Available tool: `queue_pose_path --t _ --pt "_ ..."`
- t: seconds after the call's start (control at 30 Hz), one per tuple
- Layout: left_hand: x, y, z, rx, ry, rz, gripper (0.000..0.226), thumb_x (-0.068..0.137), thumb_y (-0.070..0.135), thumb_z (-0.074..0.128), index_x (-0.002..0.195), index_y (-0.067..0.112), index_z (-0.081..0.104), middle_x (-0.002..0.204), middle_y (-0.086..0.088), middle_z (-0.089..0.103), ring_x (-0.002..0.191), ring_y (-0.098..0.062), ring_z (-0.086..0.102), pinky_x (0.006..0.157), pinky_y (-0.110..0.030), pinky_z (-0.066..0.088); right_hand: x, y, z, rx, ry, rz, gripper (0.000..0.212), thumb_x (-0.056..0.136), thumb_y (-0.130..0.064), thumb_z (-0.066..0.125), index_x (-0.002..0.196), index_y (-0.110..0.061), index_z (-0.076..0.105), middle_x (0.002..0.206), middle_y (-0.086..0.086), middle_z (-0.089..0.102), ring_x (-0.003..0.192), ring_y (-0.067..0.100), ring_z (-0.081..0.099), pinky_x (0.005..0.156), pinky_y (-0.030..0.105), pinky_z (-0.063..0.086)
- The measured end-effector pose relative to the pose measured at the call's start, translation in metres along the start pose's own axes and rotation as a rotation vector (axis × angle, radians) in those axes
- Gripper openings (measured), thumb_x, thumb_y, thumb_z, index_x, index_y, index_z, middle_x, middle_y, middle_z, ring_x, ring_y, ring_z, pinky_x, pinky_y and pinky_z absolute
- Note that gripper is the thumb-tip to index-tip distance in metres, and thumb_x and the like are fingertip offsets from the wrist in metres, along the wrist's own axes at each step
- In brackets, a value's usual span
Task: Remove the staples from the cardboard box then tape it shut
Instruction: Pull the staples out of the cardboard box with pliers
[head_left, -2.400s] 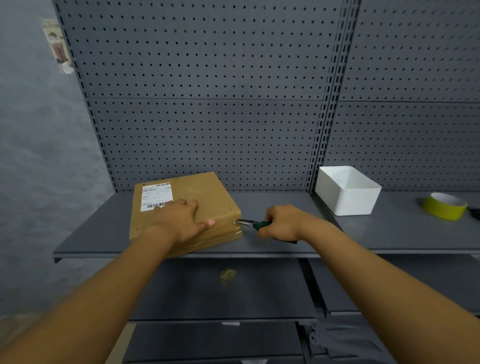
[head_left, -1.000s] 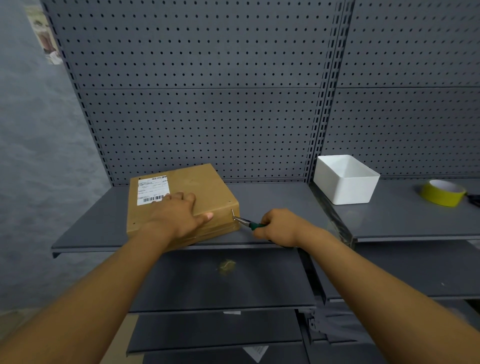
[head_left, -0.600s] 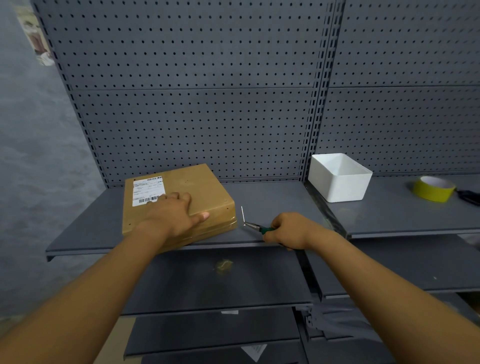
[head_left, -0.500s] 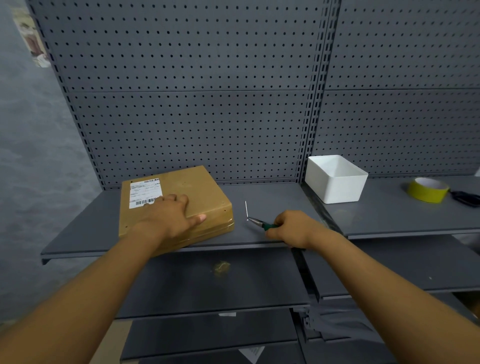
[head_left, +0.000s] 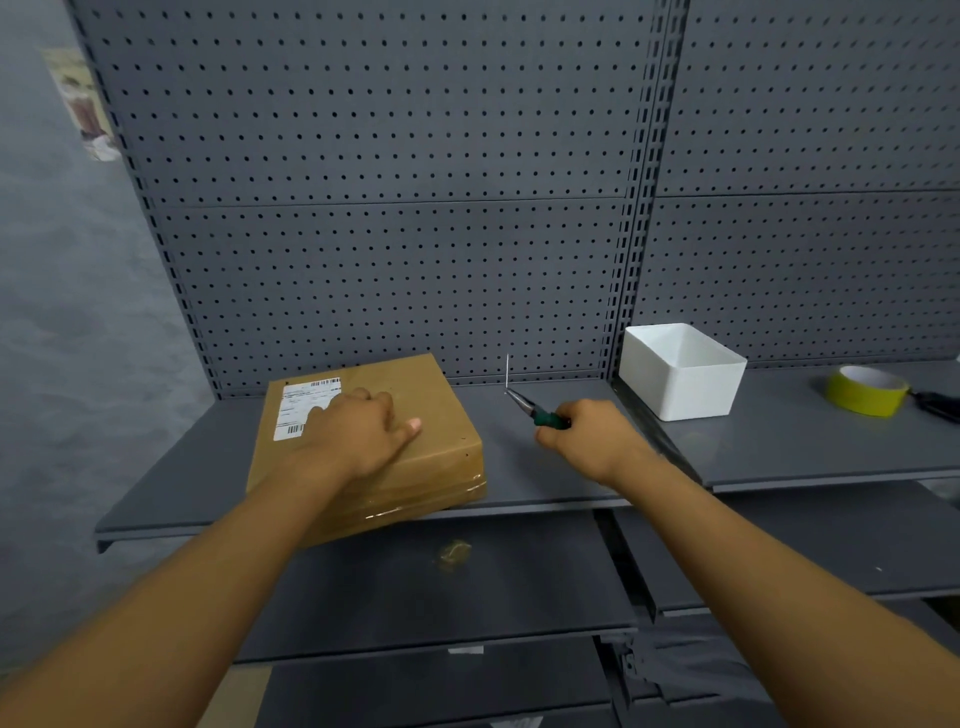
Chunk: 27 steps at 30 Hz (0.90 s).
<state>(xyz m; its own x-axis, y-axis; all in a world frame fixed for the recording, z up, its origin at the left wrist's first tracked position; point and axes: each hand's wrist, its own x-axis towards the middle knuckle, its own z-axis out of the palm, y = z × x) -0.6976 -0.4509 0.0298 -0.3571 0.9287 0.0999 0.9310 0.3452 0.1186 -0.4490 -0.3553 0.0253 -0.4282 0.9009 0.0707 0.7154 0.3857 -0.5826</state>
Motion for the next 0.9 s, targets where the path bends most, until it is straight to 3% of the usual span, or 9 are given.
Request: queue_pose_path --t 0.2,0.27,0.4,0.53,0.67,0.9 --pt "0.027 0.052 -0.005 -0.054 0.129 0.152 0.037 0.096 0.048 0.040 0.110 0.018 0.056 0.111 -0.004 0.058 0.098 -0.021 0.052 0.078 -0.033 0.042 0.005 0.017 -0.013 -0.021 0.077 0.018 0.034 0.087 -0.037 0.058 0.067 -0.012 0.047 0.067 0.005 0.050 0.064 0.024 0.048 0.058 0.031 0.039" --pt "0.040 0.071 -0.004 -0.069 0.125 0.212 0.037 0.097 0.047 0.040 0.112 0.017 0.056 0.110 -0.006 0.058 0.097 -0.023 0.053 0.081 -0.036 0.045 0.012 0.029 -0.021 -0.021 0.105 0.031 0.033 0.087 -0.037 0.058 0.070 -0.011 0.050 0.068 0.005 0.051 0.066 0.025 0.050 0.060 0.031 0.040" --pt "0.071 0.113 -0.001 -0.023 0.110 0.318 0.039 0.098 0.044 0.040 0.124 0.018 0.050 0.123 -0.005 0.054 0.114 -0.024 0.049 0.093 -0.039 0.044 0.034 0.060 -0.045 -0.008 0.158 0.050 0.029 0.087 -0.037 0.057 0.081 -0.009 0.058 0.074 0.007 0.057 0.071 0.027 0.057 0.061 0.031 0.044" --pt "0.097 0.157 0.006 0.030 0.107 0.370 0.042 0.097 0.045 0.041 0.130 0.019 0.048 0.130 -0.003 0.052 0.120 -0.023 0.047 0.095 -0.037 0.040 0.058 0.102 -0.074 -0.033 0.195 0.068 0.028 0.087 -0.039 0.057 0.075 -0.013 0.056 0.071 0.006 0.056 0.067 0.025 0.055 0.054 0.028 0.038" --pt "0.120 0.195 0.022 0.022 0.085 0.375 0.042 0.097 0.045 0.042 0.129 0.019 0.049 0.128 -0.003 0.052 0.119 -0.023 0.047 0.097 -0.037 0.040 0.079 0.142 -0.101 -0.033 0.205 0.128 0.032 0.087 -0.038 0.057 0.070 -0.013 0.051 0.067 0.003 0.052 0.061 0.022 0.050 0.051 0.027 0.034" --pt "0.141 0.228 0.043 0.041 0.017 0.346 0.041 0.097 0.043 0.043 0.130 0.018 0.047 0.128 -0.004 0.052 0.119 -0.023 0.047 0.098 -0.037 0.038 0.107 0.187 -0.127 -0.144 0.190 0.218 0.028 0.084 -0.039 0.057 0.080 -0.011 0.057 0.077 0.005 0.056 0.069 0.024 0.055 0.051 0.026 0.034"
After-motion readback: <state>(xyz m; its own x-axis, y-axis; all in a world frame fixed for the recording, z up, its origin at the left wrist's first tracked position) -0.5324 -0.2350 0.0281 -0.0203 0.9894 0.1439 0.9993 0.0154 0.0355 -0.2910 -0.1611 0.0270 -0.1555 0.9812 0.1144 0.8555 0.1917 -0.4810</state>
